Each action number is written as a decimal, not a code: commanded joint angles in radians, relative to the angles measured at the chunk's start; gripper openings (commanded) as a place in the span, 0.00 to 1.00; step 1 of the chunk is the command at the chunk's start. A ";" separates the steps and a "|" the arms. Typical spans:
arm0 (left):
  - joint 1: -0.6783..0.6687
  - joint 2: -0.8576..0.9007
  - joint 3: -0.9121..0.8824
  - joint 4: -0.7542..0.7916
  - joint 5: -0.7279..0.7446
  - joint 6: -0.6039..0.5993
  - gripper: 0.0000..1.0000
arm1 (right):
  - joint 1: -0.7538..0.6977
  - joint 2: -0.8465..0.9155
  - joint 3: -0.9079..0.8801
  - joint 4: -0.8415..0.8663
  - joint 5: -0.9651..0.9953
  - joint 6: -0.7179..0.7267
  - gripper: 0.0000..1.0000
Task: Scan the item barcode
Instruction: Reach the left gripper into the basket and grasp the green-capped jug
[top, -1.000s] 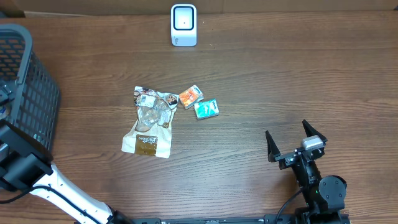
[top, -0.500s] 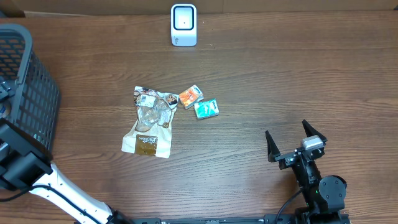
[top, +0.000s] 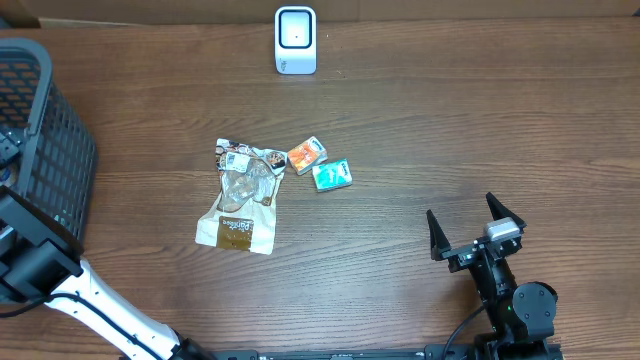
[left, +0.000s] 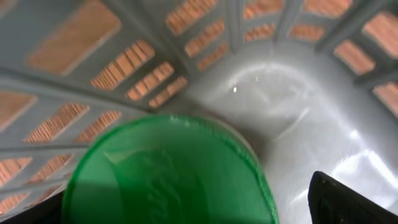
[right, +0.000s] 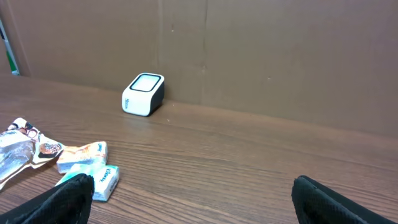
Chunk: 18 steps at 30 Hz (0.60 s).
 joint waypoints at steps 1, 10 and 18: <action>-0.005 0.010 -0.004 0.017 0.019 -0.075 0.91 | 0.005 -0.008 -0.010 0.004 0.009 -0.001 1.00; -0.005 0.010 -0.003 0.027 0.064 -0.082 0.43 | 0.005 -0.008 -0.010 0.004 0.009 -0.001 1.00; -0.012 -0.038 -0.001 -0.008 0.064 -0.132 0.40 | 0.005 -0.008 -0.010 0.004 0.009 -0.001 1.00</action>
